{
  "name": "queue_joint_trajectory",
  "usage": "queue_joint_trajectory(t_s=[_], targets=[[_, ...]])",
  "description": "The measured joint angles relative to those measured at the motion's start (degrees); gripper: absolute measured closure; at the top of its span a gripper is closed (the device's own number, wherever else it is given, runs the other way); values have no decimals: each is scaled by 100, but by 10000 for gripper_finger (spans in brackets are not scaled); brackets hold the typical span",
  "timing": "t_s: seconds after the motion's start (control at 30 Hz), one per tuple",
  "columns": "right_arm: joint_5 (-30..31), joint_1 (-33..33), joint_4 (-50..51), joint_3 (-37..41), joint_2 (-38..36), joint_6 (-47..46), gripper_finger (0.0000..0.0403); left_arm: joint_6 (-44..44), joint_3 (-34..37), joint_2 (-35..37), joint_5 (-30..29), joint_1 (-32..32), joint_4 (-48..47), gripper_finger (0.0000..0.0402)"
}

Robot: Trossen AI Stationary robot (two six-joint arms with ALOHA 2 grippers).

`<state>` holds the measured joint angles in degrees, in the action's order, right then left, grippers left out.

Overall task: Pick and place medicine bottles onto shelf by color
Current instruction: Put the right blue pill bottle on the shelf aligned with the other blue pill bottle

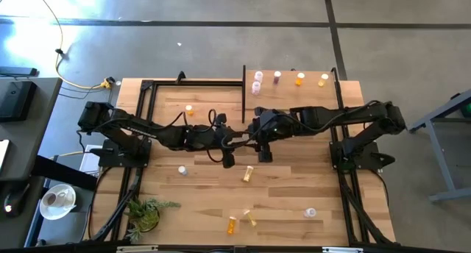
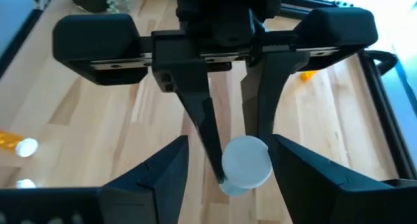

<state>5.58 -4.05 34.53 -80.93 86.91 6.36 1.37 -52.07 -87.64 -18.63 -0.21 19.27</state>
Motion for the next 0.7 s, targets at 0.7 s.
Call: queue_joint_trajectory(t_s=[0.7], targets=[[145,28,4,0,4,-10,273,-98,-2,5,28,14,197,310]])
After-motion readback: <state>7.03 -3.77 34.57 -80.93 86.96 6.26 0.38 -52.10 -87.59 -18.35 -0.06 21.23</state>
